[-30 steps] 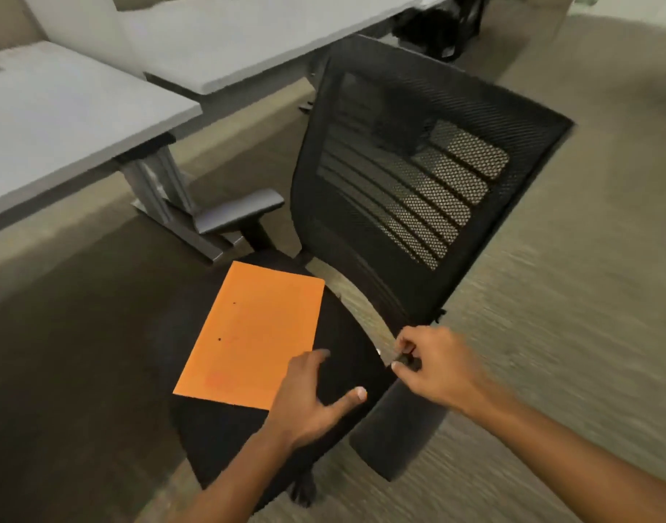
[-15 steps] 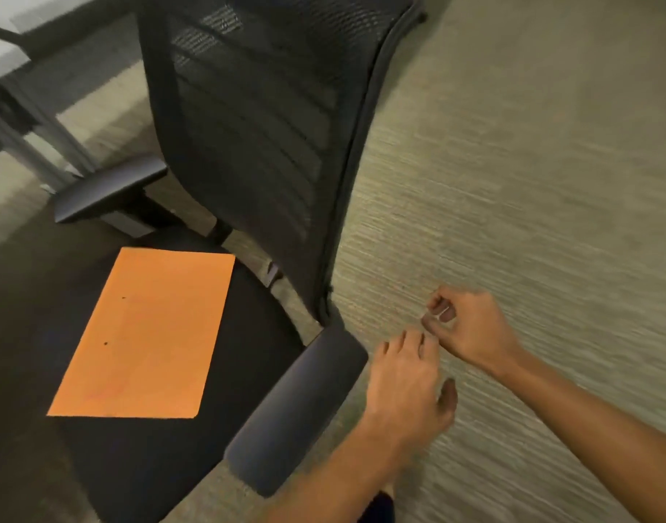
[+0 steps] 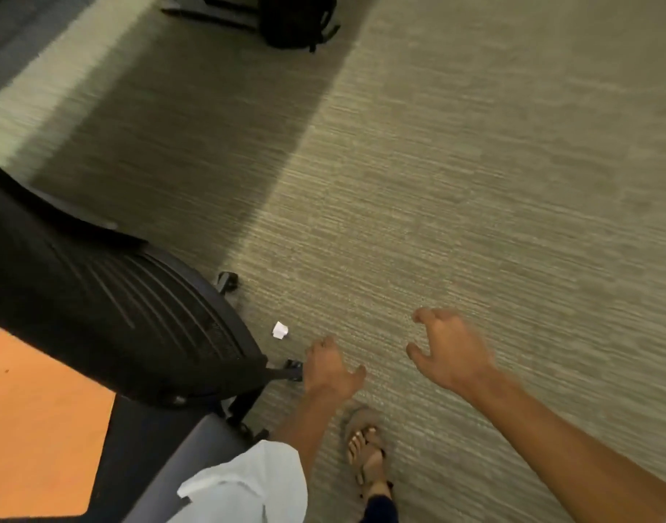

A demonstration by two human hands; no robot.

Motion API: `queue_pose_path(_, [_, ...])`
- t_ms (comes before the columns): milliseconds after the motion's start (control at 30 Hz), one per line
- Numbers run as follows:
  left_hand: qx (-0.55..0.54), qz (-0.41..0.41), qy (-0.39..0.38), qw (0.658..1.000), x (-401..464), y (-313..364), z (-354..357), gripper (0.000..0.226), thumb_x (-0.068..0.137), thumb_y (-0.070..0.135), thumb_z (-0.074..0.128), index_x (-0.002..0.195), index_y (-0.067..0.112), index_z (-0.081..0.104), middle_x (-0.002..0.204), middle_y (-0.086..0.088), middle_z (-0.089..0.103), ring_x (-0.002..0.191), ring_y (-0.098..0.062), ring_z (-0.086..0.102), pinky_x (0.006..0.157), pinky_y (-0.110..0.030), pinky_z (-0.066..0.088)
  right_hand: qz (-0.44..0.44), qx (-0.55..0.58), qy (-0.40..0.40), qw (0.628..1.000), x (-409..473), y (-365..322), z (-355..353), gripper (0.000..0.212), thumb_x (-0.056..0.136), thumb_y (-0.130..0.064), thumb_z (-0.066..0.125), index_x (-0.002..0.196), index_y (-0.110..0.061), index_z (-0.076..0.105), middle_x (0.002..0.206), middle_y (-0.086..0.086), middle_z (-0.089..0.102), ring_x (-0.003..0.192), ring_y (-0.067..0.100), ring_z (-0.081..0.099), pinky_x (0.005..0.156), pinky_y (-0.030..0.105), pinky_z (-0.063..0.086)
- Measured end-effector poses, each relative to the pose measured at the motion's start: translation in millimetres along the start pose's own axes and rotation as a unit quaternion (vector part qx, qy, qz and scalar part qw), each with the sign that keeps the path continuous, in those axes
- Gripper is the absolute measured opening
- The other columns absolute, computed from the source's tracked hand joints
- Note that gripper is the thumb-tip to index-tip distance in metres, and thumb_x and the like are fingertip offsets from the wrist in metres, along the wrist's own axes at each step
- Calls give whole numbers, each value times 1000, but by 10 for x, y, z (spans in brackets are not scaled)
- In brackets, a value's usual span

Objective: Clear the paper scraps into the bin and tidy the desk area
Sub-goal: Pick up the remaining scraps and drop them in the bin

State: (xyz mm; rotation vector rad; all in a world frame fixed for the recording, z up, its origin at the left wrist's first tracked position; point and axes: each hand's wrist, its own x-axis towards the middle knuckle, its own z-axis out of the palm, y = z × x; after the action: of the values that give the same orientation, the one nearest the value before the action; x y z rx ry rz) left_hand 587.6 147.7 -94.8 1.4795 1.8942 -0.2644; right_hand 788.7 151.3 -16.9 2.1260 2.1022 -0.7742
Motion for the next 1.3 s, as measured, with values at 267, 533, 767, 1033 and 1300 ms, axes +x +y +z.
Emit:
queue_pose_path(267, [-101,-97,-123,982,69,59,64,19,85,34,69,92,18,61,99,-6,66,92,-19,63,79,-28,52,30,-15,-113,993,97,670,-9,49,87,-43,59,129,-21,48,122,2,62,107,22,60,82,32,53])
queue_pose_path(533, [-133,-167,-90,973,639,174,126,18,88,24,67,98,10,62,97,-7,61,86,-18,55,73,-25,43,2,-38,-161,986,711,1012,29,46,91,-43,56,130,-21,44,125,2,60,112,23,58,85,35,53])
queue_pose_path(767, [-98,-189,-64,975,1622,-422,582,32,86,27,67,100,-2,65,103,-18,67,94,-30,63,78,-35,49,-12,-41,-176,983,1213,1171,860,47,91,-45,55,131,-22,44,123,2,59,111,25,58,82,37,54])
queue_pose_path(1033, [-85,-201,-4,976,2573,-1169,1084,44,87,20,68,122,-3,57,134,-21,49,108,-33,57,91,-34,46,-27,-44,-197,979,1569,1296,1968,50,91,-48,53,134,-25,41,129,-1,57,115,22,56,88,38,53])
queue_pose_path(1300, [-89,-236,-42,967,3469,-1655,1308,38,90,25,64,127,26,57,157,-22,16,140,-40,26,118,-39,26,-32,-14,-194,980,1881,1329,2547,52,92,-48,53,136,-25,39,132,-3,55,113,20,57,89,35,53])
